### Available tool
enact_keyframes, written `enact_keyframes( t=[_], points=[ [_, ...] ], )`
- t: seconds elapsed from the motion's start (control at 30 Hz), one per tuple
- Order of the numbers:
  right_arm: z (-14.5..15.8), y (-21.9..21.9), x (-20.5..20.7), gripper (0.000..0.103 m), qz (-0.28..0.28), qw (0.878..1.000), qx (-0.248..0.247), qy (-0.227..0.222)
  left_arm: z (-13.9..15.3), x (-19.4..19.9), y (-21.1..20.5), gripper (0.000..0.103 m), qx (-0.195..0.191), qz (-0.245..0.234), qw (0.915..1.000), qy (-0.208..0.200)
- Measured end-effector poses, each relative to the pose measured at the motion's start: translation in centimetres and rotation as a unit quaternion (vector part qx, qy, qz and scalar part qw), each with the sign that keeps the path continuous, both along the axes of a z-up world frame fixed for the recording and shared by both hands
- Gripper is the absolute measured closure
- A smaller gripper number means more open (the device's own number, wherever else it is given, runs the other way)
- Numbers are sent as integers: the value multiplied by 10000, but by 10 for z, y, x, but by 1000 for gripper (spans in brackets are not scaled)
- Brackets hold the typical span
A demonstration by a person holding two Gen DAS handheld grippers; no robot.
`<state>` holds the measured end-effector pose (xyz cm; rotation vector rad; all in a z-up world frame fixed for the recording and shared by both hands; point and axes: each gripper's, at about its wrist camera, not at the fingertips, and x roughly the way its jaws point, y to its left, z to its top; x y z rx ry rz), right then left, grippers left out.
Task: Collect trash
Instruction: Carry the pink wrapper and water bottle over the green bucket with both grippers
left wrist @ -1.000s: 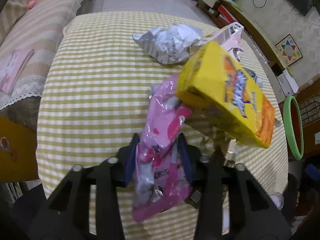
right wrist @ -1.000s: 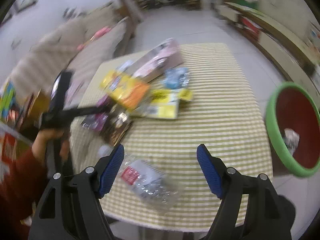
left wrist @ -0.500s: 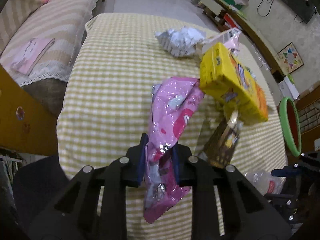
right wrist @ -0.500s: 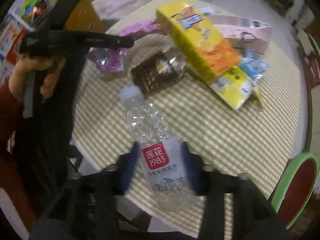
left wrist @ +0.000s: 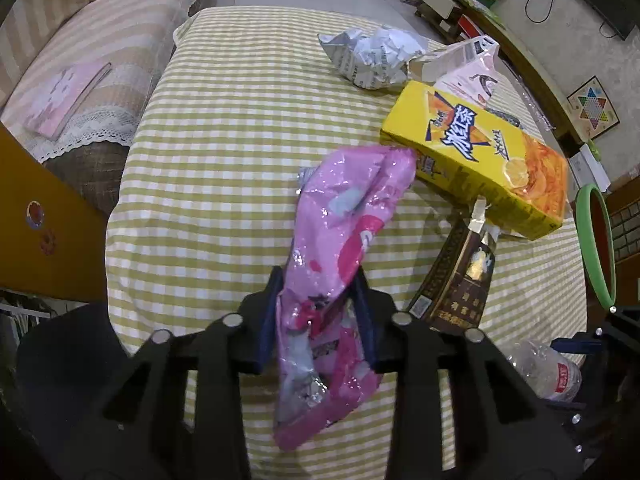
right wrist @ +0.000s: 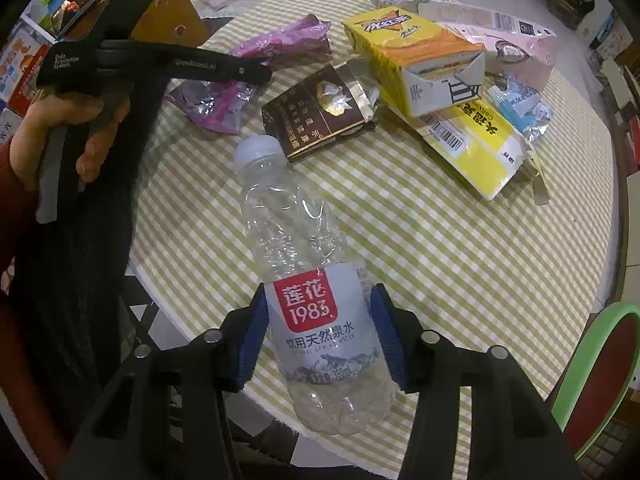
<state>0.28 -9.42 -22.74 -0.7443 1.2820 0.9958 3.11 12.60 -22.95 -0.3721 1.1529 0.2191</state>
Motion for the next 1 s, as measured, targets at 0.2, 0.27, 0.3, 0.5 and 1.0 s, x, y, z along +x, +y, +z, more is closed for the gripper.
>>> enact_keyframes(
  t=[0.2, 0.27, 0.3, 0.5, 1.0],
  points=[
    [-9, 4, -6, 54, 131, 9999, -1, -21, 0, 1, 2, 75, 10, 26, 10000, -18],
    [-7, 4, -8, 55, 143, 9998, 43, -121, 1, -1, 3, 77, -11, 30, 10000, -56],
    [-5, 3, -9, 55, 106, 9998, 104, -149, 4, -3, 4, 77, -29, 41, 9999, -101],
    [19, -18, -7, 56, -451, 9961, 748, 82, 30, -12, 6, 78, 122, 87, 9988, -474],
    [99, -84, 35, 56, -2730, 9271, 2563, -151, 94, 5, -19, 78, 124, -105, 9918, -1269]
  ],
)
